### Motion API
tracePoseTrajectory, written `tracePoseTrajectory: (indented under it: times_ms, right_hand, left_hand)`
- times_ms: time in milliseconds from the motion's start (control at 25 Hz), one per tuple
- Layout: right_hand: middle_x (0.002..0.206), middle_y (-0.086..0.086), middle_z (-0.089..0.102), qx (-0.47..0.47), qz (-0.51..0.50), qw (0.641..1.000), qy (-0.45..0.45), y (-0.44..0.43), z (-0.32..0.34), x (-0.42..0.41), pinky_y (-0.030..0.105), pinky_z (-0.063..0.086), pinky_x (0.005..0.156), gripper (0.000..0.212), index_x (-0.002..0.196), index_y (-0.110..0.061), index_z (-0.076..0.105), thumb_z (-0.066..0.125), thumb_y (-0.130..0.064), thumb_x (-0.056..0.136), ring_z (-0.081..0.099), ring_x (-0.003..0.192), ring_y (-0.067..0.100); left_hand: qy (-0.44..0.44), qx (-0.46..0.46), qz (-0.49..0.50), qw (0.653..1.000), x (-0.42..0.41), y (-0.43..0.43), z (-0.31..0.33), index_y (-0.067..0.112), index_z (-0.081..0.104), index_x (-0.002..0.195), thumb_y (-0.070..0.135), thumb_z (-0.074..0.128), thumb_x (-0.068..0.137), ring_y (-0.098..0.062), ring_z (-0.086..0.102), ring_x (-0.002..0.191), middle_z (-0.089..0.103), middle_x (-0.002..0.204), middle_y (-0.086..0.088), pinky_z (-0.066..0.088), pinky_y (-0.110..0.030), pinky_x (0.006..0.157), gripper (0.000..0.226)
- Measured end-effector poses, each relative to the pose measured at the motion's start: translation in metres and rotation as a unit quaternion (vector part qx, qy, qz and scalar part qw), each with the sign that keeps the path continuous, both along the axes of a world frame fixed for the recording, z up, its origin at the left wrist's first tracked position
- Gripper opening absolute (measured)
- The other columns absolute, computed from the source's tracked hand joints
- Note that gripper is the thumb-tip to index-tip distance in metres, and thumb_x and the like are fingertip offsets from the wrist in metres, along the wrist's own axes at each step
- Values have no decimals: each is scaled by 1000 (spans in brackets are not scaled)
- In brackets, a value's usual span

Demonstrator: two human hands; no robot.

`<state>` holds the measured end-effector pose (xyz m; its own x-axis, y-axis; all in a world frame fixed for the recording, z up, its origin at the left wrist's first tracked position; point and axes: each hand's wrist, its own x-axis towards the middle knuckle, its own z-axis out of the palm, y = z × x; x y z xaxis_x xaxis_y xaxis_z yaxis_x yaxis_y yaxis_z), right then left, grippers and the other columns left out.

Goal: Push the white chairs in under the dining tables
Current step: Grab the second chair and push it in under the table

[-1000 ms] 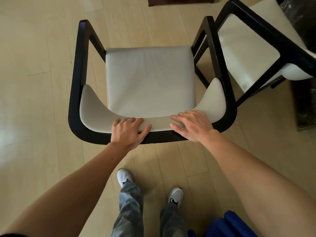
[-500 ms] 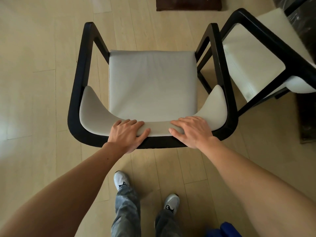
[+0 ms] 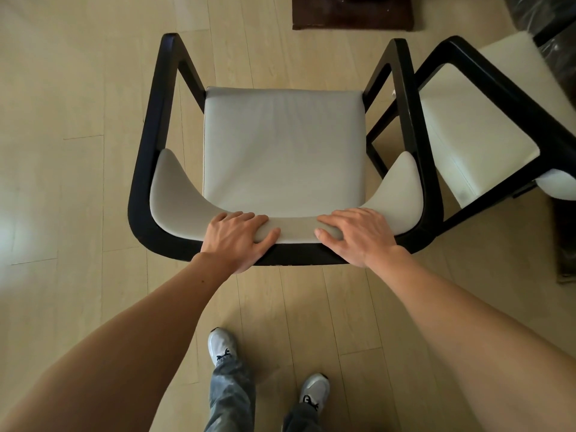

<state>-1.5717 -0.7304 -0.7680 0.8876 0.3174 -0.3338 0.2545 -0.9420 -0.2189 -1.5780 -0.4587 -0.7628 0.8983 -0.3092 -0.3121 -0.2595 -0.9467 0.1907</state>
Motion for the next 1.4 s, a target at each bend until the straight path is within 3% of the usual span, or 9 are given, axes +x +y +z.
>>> tracePoseTrajectory:
  times_ms: [1400]
  right_hand:
    - [120, -14, 69, 14, -15, 999, -34, 7, -9, 223, 36, 42, 87, 72, 129, -35, 63, 15, -74, 93, 62, 110, 15]
  left_hand:
    - [0, -18, -8, 1000, 232, 8, -7, 30, 62, 120, 72, 6, 92, -18, 62, 103, 70, 105, 7, 43, -40, 100, 75]
